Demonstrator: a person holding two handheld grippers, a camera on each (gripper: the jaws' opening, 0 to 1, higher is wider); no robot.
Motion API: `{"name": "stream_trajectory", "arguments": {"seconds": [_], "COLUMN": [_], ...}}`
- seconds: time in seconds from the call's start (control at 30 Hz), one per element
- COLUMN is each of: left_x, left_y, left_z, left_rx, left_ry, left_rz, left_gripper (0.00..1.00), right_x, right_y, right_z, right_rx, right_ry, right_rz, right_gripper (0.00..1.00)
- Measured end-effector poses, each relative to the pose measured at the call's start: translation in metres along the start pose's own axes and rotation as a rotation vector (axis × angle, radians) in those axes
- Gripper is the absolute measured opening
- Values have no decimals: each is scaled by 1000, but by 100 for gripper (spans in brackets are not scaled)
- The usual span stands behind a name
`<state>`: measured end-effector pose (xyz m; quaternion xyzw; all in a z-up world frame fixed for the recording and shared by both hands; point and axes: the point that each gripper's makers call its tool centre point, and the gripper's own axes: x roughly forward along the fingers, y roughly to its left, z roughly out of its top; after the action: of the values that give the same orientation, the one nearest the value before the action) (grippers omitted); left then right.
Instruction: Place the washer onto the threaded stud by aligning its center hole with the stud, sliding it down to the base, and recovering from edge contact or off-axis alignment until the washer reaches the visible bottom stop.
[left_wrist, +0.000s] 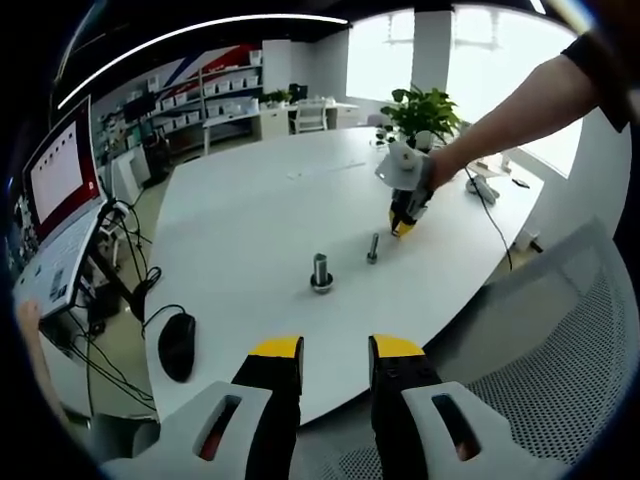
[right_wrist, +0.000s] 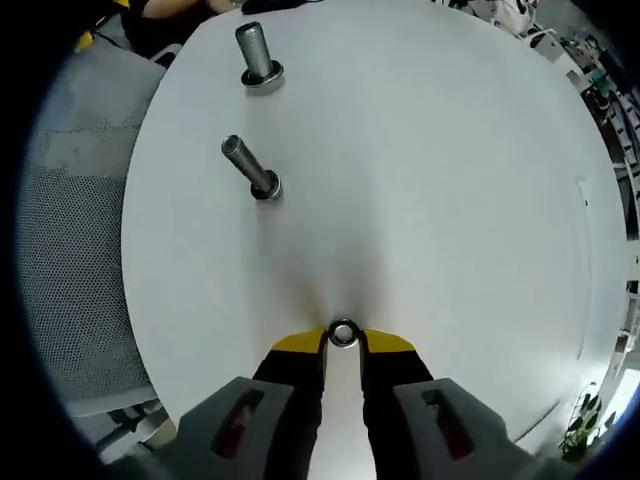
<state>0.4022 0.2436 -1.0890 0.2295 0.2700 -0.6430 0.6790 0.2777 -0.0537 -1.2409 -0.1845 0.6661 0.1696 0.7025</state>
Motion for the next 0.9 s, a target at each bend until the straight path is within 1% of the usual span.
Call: {"name": "stream_trajectory", "arguments": {"seconds": [0.1,0.17,0.23,0.3,0.37,0.4,0.5,0.57,0.7,0.77,0.9], "left_x": [0,0,0,0,-1,-1,-1,-1,0,0,-1], "left_y": [-1,-1,0,0,1,1,1,1,2,2,-1], "left_z": [1,0,0,0,0,0,0,1,-1,0,2], "left_rx": [-1,0,0,-2,-3,-3,-4,-5,-5,-6,-3], "left_ry": [2,5,4,2,0,0,-1,-2,-1,-3,-3], "left_rz": [1,2,4,6,8,9,10,10,9,9,8], "left_gripper": [24,24,24,24,24,24,24,24,24,24,24], "right_x": [-3,-2,-4,-2,-4,-1,-4,-2,0,-3,-5], "right_y": [2,1,6,2,4,4,7,1,-2,1,6], "right_z": [0,1,-1,-1,-2,0,-2,1,-1,-5,-3], "right_rx": [1,-2,15,28,52,72,91,105,166,211,240], "right_ry": [33,40,34,14,-19,-38,-69,-100,-157,-176,-192], "right_rz": [-11,-18,-22,-21,-23,-27,-41,-55,-66,-77,-72], "right_gripper": [15,15,15,15,15,15,14,14,14,14,14]}}
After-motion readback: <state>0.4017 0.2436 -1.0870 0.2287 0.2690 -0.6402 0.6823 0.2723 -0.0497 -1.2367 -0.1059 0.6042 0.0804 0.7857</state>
